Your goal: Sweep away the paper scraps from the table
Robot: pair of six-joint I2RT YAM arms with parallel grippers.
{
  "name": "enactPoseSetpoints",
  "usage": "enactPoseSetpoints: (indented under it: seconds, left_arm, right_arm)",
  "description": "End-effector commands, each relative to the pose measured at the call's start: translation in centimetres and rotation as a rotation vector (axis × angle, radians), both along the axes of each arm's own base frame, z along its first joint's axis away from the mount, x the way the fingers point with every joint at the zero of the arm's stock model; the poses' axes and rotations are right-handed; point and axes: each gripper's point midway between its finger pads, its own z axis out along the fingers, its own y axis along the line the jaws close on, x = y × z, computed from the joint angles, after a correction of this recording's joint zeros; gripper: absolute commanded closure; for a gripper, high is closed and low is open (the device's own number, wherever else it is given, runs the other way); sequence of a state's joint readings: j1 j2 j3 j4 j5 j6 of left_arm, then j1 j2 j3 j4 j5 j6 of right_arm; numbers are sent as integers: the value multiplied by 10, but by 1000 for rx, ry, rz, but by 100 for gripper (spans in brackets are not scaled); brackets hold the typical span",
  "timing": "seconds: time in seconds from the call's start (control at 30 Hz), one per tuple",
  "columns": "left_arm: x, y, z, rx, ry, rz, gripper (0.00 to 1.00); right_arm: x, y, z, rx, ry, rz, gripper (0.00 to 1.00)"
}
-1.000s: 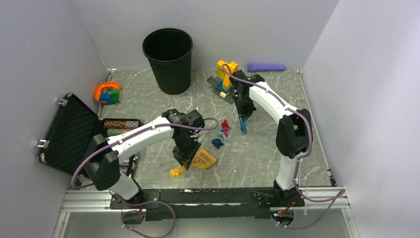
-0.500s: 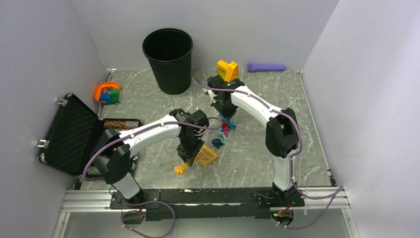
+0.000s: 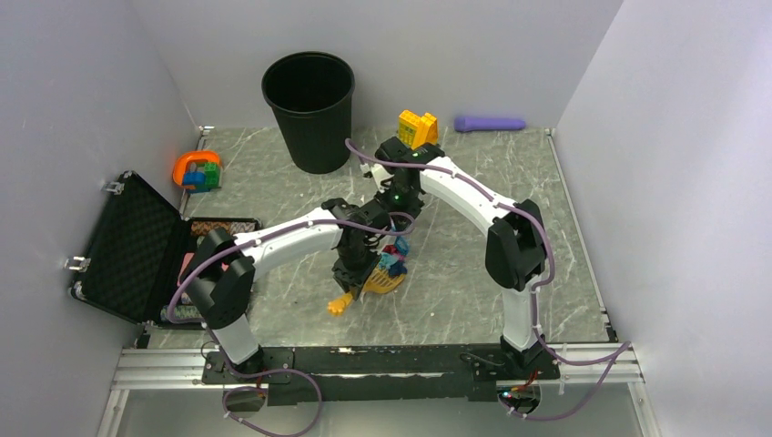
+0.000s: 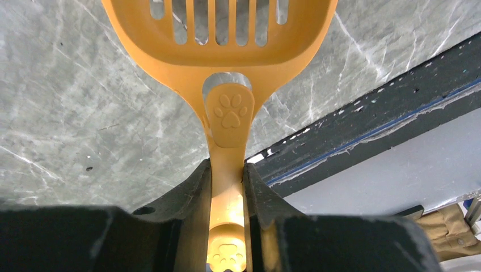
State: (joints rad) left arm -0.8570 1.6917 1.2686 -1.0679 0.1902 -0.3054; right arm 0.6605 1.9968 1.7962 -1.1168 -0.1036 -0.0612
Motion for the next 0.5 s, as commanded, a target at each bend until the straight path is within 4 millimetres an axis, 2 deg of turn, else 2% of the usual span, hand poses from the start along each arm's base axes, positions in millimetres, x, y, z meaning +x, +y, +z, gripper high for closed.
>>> enactPoseSetpoints:
  seconds: [0.0, 0.1, 0.17, 0.3, 0.47]
  left_arm:
    - [18, -13, 5, -22, -66, 4, 100]
    - [24, -15, 1, -20, -92, 10, 100]
    - [28, -14, -3, -11, -110, 13, 100]
    - [33, -11, -9, -8, -151, 10, 100]
    - [41, -11, -19, -51, -233, -2, 100]
  right_arm:
    - [-35, 19, 14, 129, 157, -8, 100]
    - [-50, 20, 21, 187, 213, -25, 100]
    - [-51, 20, 33, 256, 231, -58, 100]
    - [-35, 4, 60, 359, 194, -160, 100]
    - [-16, -26, 70, 319, 107, -245, 100]
